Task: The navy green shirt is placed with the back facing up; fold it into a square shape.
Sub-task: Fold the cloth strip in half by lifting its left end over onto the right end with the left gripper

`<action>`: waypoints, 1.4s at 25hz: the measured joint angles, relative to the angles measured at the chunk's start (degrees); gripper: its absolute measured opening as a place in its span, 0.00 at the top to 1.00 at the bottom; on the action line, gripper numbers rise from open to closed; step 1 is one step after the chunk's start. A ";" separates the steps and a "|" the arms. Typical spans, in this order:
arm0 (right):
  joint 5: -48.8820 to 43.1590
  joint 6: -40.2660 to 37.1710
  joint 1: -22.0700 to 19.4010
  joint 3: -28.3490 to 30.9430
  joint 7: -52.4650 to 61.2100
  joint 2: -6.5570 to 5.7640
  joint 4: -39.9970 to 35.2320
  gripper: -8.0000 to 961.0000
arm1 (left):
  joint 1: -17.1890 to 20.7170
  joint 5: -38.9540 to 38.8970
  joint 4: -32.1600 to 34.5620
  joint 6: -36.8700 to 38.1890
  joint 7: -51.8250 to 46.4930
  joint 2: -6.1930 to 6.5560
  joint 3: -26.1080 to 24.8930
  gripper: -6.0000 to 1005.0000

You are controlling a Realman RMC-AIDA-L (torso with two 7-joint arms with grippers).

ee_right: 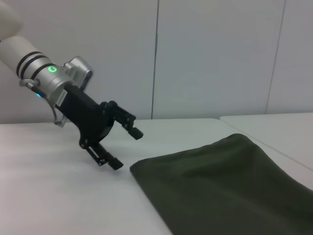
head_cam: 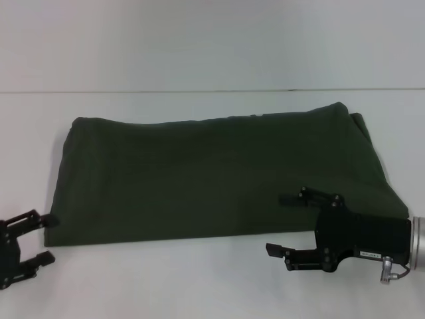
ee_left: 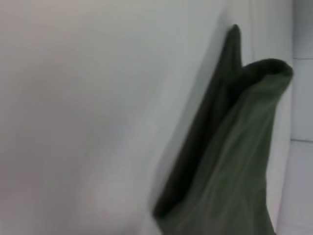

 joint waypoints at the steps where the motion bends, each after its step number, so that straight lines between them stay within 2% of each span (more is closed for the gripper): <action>1: 0.00 -0.01 -0.05 0.05 0.00 0.02 0.00 0.03 | 0.12 0.37 0.11 0.03 -0.21 0.00 -0.41 0.21; 6: 0.00 0.17 -0.11 0.12 0.00 0.05 0.03 0.03 | 0.27 0.57 0.07 -1.09 -0.48 0.09 -3.08 0.21; 35: -0.04 -0.19 -0.11 0.13 0.78 0.13 0.35 0.03 | -1.52 0.87 -1.56 -6.15 -0.50 0.49 -1.70 0.21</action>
